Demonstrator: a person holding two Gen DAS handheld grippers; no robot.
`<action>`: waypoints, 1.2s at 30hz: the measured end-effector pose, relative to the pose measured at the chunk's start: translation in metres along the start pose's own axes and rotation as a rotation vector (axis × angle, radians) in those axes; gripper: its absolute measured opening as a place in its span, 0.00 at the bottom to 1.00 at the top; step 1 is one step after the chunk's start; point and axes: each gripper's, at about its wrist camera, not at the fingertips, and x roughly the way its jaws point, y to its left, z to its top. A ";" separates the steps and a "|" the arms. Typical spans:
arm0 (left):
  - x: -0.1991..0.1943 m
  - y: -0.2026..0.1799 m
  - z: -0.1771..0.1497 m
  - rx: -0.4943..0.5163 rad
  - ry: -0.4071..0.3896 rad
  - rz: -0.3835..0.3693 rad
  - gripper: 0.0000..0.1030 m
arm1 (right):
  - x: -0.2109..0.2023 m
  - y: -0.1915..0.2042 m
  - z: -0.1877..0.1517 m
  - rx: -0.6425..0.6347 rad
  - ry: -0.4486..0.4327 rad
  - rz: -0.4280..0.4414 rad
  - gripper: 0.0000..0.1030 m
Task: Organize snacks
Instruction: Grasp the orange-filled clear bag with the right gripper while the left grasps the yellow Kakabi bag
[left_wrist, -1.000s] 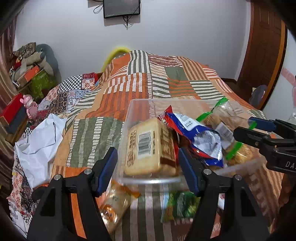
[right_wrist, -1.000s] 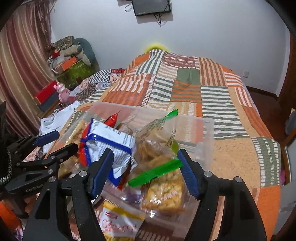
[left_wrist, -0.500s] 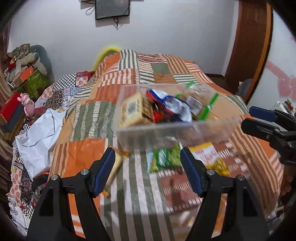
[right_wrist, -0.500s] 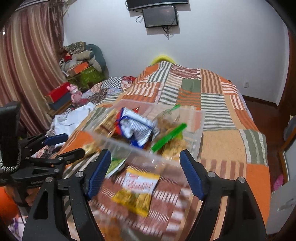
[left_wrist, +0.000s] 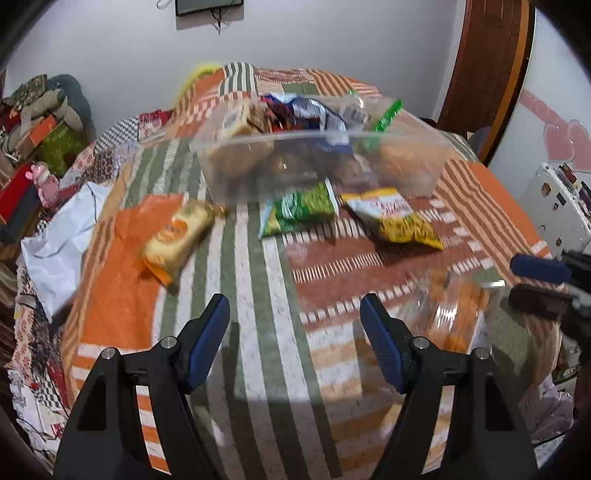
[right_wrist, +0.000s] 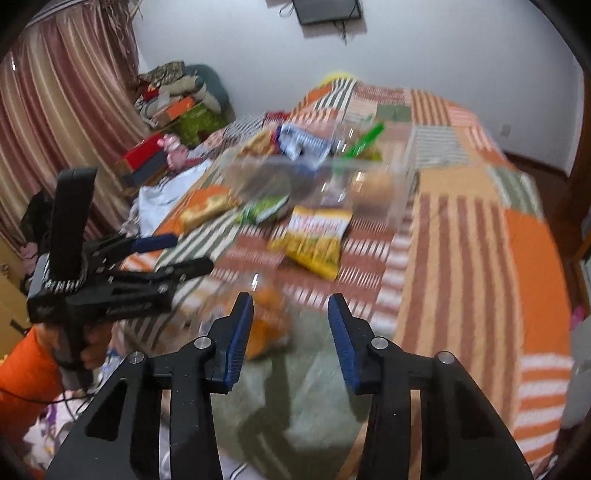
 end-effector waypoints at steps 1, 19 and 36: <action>0.001 -0.001 -0.003 0.003 0.007 -0.002 0.71 | 0.001 0.001 -0.003 0.004 0.005 0.005 0.36; -0.012 -0.024 -0.015 -0.006 -0.020 -0.092 0.71 | -0.001 -0.018 0.007 0.116 -0.014 0.029 0.59; -0.022 -0.004 -0.009 -0.067 -0.049 -0.065 0.71 | 0.034 0.006 0.000 0.021 0.039 -0.011 0.53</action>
